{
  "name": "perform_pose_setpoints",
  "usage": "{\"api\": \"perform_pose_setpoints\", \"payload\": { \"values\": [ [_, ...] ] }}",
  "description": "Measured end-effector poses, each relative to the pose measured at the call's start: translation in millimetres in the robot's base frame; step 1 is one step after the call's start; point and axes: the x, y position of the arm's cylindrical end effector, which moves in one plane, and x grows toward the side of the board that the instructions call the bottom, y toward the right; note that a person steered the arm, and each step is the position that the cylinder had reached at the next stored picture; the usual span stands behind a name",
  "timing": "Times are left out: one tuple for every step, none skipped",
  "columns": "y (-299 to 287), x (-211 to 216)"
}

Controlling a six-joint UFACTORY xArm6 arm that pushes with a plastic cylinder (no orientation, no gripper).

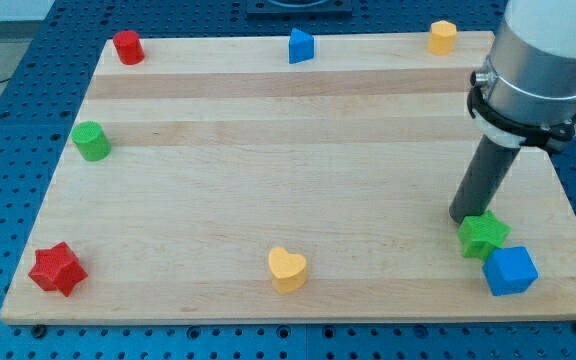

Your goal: Move the yellow hexagon near to the right center

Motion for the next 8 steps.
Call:
{"api": "perform_pose_setpoints", "payload": {
  "values": [
    [16,-73],
    [66,-153],
    [112,-233],
    [120,-314],
    [102,-320],
    [35,-319],
    [-7,-319],
    [-11,-304]
  ]
}}
